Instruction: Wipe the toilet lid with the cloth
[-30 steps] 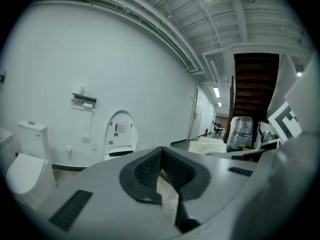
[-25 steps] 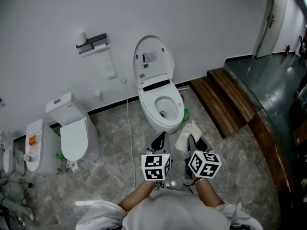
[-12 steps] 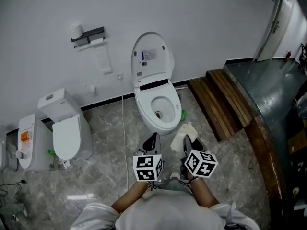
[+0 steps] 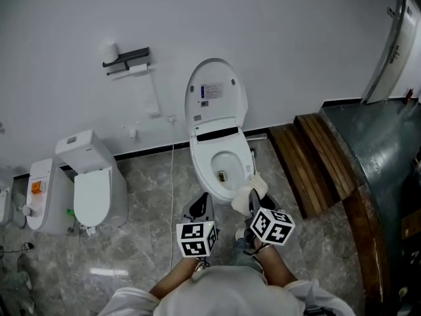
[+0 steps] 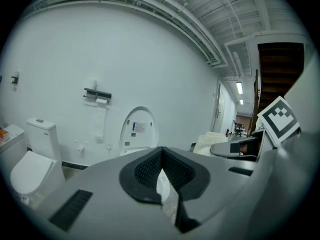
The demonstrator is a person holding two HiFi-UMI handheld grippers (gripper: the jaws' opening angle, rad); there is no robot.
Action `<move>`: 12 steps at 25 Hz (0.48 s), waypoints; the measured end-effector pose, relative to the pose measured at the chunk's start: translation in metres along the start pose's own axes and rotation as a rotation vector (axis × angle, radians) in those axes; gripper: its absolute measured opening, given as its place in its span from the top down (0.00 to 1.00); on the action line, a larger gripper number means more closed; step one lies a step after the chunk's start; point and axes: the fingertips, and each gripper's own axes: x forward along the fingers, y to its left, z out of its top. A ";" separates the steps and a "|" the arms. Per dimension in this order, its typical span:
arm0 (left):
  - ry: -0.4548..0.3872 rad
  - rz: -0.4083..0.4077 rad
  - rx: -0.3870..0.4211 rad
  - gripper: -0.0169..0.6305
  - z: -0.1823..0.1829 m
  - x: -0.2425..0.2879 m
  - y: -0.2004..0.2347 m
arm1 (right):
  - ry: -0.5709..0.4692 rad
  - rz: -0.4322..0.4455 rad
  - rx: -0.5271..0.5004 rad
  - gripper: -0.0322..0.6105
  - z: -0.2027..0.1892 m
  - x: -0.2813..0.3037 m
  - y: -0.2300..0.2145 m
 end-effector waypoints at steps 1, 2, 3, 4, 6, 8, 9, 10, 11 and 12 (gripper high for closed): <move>-0.004 0.010 0.002 0.95 0.005 0.010 -0.001 | 0.000 0.016 -0.008 0.80 0.008 0.009 0.000; -0.009 0.020 0.003 0.95 0.010 0.019 -0.002 | -0.001 0.032 -0.016 0.80 0.017 0.018 -0.001; -0.014 0.031 0.004 0.95 0.015 0.030 -0.004 | 0.000 0.047 -0.023 0.80 0.025 0.028 -0.002; -0.017 0.041 0.003 0.95 0.019 0.040 -0.006 | 0.003 0.060 -0.029 0.80 0.033 0.037 -0.005; -0.019 0.062 -0.005 0.95 0.026 0.061 -0.009 | 0.014 0.081 -0.037 0.80 0.048 0.057 -0.012; -0.019 0.082 -0.011 0.95 0.030 0.080 -0.012 | 0.025 0.097 -0.044 0.80 0.063 0.076 -0.020; -0.019 0.092 -0.011 0.95 0.032 0.089 -0.013 | 0.028 0.105 -0.047 0.80 0.070 0.085 -0.023; -0.019 0.103 -0.013 0.95 0.034 0.097 -0.013 | 0.031 0.112 -0.051 0.80 0.077 0.093 -0.027; -0.018 0.113 -0.018 0.95 0.035 0.106 -0.015 | 0.034 0.120 -0.054 0.80 0.083 0.102 -0.030; -0.018 0.122 -0.024 0.95 0.037 0.116 -0.016 | 0.037 0.127 -0.057 0.80 0.090 0.111 -0.034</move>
